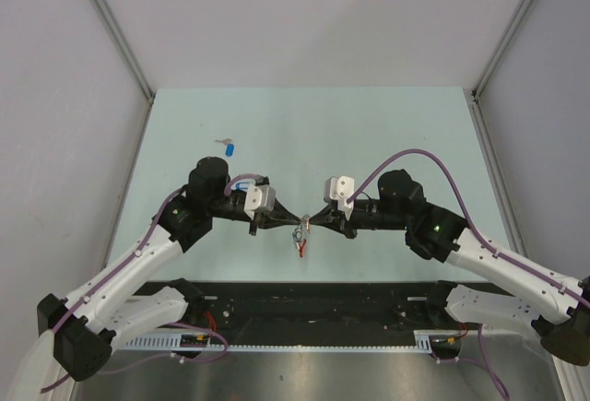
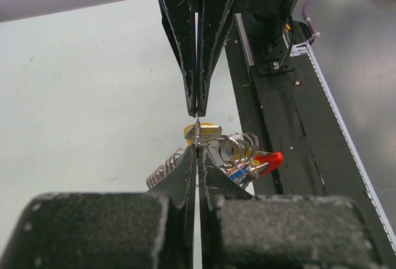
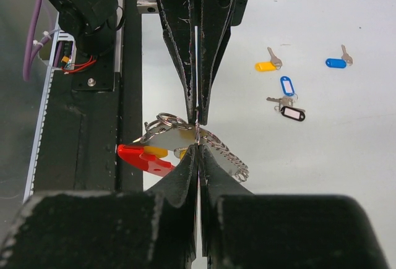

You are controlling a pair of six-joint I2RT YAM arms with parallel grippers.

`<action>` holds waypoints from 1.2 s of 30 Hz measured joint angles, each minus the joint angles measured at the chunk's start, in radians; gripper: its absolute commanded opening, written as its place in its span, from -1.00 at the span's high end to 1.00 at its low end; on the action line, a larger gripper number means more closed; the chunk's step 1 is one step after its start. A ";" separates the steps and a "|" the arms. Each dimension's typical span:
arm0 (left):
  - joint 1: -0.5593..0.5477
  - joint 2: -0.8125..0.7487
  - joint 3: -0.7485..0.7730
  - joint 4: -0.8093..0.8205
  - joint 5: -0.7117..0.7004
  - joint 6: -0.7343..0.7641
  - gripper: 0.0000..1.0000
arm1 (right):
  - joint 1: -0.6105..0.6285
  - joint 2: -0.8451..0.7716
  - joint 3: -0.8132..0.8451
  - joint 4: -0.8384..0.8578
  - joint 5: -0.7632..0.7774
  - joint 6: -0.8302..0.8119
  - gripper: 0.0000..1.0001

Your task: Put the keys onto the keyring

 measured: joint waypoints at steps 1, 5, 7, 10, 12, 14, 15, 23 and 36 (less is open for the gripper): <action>0.000 0.000 0.000 0.000 0.001 0.000 0.99 | 0.000 0.000 0.000 0.001 -0.001 0.000 1.00; 0.000 0.000 0.000 0.000 0.007 0.001 1.00 | 0.002 0.000 0.000 0.005 -0.004 0.000 1.00; 0.000 0.000 0.000 -0.002 0.011 0.003 1.00 | 0.003 0.000 0.000 0.005 -0.005 0.000 1.00; -0.003 0.000 0.000 -0.015 0.013 0.011 1.00 | 0.008 0.000 -0.002 0.006 -0.004 0.000 1.00; -0.006 0.001 0.000 -0.021 0.013 0.017 1.00 | 0.011 0.000 -0.003 0.006 -0.004 0.000 1.00; -0.008 0.001 0.000 -0.027 0.013 0.020 1.00 | 0.014 0.000 -0.005 0.006 -0.003 0.000 1.00; -0.008 0.001 0.000 -0.029 0.013 0.021 0.99 | 0.014 0.000 -0.005 0.006 -0.003 0.000 1.00; -0.010 0.001 0.000 -0.036 0.013 0.029 1.00 | 0.016 0.002 -0.006 0.006 -0.003 0.003 1.00; -0.010 0.001 0.000 -0.047 0.014 0.037 1.00 | 0.003 0.033 -0.006 0.029 -0.021 0.019 1.00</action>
